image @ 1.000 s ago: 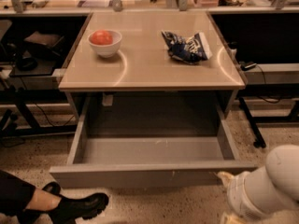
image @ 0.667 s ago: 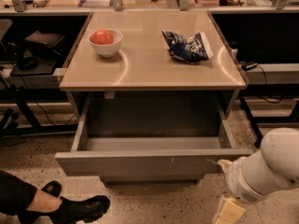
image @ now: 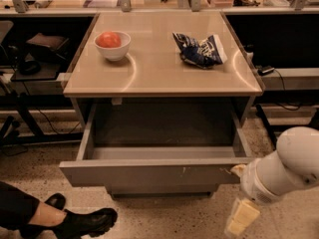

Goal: Close top drawer

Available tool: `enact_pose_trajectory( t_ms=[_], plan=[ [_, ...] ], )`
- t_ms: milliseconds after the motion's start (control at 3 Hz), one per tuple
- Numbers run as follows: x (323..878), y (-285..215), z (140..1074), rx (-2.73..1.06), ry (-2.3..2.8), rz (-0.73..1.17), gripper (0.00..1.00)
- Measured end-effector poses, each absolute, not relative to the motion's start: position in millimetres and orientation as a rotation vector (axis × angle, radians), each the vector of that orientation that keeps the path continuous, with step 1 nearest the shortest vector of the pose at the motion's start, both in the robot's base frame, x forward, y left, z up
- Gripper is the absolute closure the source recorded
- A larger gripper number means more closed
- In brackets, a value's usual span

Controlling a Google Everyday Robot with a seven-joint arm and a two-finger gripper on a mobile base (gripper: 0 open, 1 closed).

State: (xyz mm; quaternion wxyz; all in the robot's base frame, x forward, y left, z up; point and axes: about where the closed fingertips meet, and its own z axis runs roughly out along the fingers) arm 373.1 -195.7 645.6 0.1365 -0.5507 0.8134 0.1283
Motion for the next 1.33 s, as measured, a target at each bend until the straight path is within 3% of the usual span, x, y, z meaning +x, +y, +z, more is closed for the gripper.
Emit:
enact_pose_trajectory(
  t_ms=[1000,1333],
  plan=[
    [397.8,-195.0,644.9,-1.585,2.353,0.387,0.00],
    [433.3,-192.5,648.2,-1.554,2.346,0.412,0.00]
  ],
)
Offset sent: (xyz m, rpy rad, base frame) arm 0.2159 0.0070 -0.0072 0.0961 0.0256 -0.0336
